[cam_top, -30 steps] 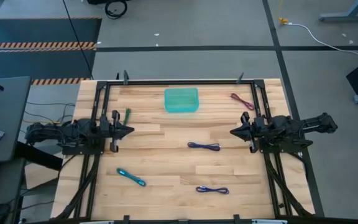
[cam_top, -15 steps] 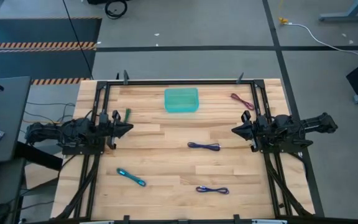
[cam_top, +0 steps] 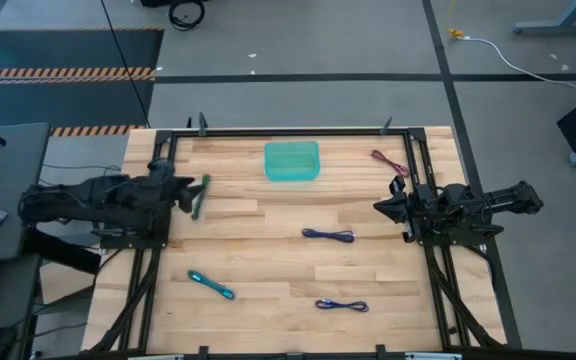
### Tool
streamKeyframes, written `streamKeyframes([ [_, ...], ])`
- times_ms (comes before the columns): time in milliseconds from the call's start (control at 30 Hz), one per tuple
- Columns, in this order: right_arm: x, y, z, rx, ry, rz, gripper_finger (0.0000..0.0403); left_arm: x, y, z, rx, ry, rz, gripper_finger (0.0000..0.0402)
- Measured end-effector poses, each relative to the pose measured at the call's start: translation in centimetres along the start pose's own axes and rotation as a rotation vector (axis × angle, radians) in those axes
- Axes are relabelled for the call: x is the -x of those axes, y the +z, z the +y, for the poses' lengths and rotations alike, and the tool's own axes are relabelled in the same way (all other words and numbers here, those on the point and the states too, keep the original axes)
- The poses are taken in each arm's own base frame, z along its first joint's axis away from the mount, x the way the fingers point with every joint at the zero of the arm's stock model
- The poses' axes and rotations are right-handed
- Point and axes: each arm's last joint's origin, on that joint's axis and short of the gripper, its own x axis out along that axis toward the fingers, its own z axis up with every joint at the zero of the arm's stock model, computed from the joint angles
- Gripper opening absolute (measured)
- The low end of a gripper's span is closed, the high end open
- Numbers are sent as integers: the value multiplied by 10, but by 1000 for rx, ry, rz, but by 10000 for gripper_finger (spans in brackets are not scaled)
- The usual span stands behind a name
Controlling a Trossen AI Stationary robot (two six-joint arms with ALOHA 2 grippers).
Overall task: Pick and place USB-C Cables
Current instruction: Put the green charger cable into the green bin
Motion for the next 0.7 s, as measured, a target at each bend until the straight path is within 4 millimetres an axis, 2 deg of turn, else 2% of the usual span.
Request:
streamKeyframes([
  [100, 0, 0, 0, 0, 0, 0, 23, -14, 4, -8, -34, 157, 166, 266],
  [267, 0, 0, 0, -1, 0, 1, 23, -50, 6, -16, -77, 331, 398, 268],
  [433, 0, -1, 0, -33, 2, 9, 23, -84, 4, -6, -77, 459, 586, 268],
  [700, 0, -5, 0, -62, -1, 55, 23, -117, 2, 9, -68, 582, 673, 268],
])
